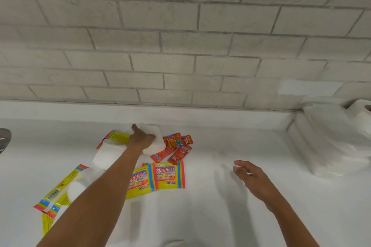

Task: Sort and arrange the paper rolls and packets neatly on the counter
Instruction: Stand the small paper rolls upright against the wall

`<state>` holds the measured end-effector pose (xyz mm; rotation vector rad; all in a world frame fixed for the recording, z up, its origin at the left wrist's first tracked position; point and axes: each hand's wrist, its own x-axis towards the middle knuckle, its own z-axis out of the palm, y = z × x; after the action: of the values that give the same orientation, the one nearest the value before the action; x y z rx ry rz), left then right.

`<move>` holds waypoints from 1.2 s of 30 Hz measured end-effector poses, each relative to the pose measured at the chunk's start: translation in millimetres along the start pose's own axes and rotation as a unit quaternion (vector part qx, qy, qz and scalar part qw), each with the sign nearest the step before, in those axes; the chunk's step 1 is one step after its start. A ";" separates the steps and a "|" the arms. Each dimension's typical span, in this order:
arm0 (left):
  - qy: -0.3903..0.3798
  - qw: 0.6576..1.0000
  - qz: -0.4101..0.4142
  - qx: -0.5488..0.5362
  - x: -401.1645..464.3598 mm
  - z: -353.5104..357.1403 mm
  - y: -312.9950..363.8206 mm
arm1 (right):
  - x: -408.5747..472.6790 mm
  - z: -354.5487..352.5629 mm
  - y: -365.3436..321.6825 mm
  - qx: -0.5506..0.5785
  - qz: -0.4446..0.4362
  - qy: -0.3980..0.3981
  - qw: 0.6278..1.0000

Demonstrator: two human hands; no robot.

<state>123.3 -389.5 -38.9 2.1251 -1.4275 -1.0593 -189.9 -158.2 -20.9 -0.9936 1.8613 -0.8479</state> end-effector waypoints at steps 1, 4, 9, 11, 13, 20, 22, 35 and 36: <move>0.004 1.000 0.002 -0.008 -2.4 -0.9 0.7 | -0.1 0.8 0.0 0.002 -0.001 0.000 1.000; 0.015 0.999 0.026 -0.038 -12.3 -3.2 4.7 | -0.2 2.3 -1.4 0.014 -0.004 -0.002 1.000; -0.013 0.987 0.112 -0.119 -52.2 -6.5 21.0 | 3.5 7.2 -13.9 0.038 -0.014 -0.034 0.999; -0.036 0.976 0.155 -0.148 -72.8 -6.7 28.6 | 3.8 10.6 -25.0 0.051 -0.030 -0.052 0.997; -0.063 0.964 0.198 -0.168 -96.0 -4.7 36.4 | 2.3 13.1 -36.3 0.073 -0.054 -0.074 0.993; -0.149 0.926 0.288 -0.195 -157.3 12.8 54.3 | 5.1 3.4 -65.7 0.121 -0.133 -0.141 0.974; -0.164 0.918 0.302 -0.198 -168.4 20.0 56.2 | 3.5 -2.1 -66.4 0.119 -0.149 -0.150 0.970; -0.200 0.925 0.299 -0.121 -201.8 92.2 71.5 | 26.8 -59.1 -9.1 0.160 -0.133 -0.068 0.976; -0.187 0.930 0.293 -0.116 -199.9 93.0 70.9 | 33.6 -62.6 -7.2 0.157 -0.126 -0.043 0.979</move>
<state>-32.0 -229.4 23.3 1.2398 -1.8373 -1.3319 -254.8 -180.2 -0.7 -1.0570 1.4898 -1.1886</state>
